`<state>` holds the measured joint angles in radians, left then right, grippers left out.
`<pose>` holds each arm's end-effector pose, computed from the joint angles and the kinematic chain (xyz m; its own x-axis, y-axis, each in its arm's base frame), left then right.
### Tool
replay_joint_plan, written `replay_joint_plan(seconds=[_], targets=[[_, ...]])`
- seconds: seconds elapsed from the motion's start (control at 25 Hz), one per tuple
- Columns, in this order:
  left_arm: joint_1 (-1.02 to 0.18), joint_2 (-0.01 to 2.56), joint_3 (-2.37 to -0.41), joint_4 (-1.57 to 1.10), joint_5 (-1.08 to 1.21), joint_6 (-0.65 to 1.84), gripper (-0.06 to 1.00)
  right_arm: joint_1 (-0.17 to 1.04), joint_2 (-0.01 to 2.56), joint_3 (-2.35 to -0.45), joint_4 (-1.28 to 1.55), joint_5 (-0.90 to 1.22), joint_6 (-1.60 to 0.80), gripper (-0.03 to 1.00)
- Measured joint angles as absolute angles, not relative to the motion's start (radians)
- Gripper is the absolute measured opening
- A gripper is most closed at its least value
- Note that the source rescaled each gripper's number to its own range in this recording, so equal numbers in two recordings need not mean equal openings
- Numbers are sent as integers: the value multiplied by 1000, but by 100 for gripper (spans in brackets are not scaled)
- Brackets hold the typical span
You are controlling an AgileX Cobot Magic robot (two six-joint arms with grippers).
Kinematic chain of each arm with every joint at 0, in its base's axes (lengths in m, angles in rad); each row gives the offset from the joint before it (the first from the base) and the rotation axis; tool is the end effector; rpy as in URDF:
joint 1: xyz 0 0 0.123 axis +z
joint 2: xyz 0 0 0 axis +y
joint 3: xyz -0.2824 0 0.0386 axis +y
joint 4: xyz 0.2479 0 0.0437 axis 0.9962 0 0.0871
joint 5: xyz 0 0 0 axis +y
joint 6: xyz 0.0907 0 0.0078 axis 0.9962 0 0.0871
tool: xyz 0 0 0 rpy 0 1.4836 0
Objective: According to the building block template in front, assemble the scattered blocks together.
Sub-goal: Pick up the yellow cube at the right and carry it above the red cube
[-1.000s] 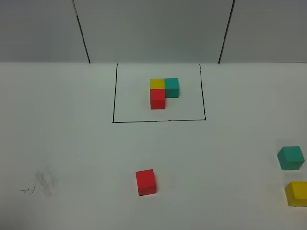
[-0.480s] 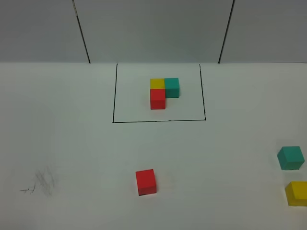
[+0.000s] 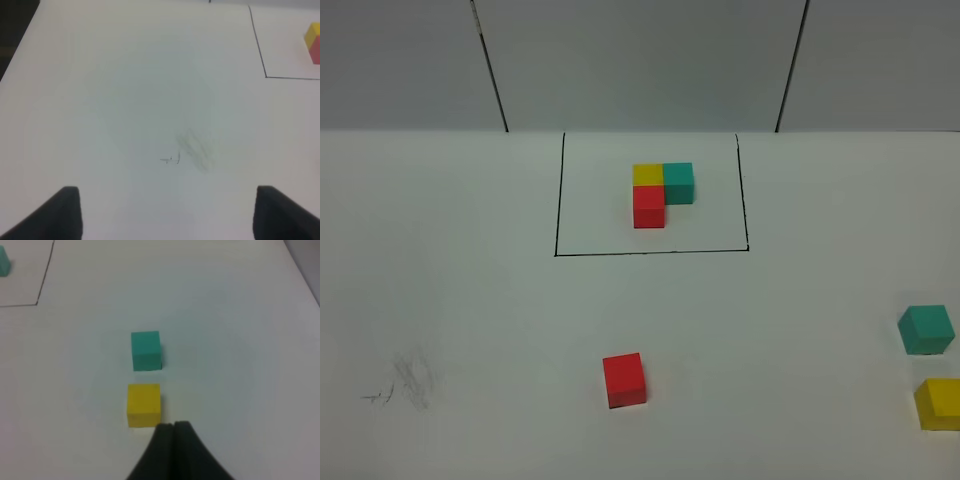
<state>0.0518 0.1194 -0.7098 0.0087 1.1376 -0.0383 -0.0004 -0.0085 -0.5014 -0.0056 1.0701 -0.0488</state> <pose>-0.0127 0.0001 0.3287 -0.4410 -0.0576 -0.8956 -0.0742 0.9969 -0.0275 -0.0067 -0.0004 0.2768 -0.4552 -0.0513 -0.8889 -0.0187 0.9987 -0.0481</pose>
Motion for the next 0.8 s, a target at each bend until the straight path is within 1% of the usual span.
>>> replay_joint_plan(seconds=[0.4,0.8], targets=[[52,117,-541,9,1046,-72,100,0,-9,-501,-6,1070,-49,0],[52,118,-512,13,1060,-83,100,0,-9,-501,0,1070,-49,0]])
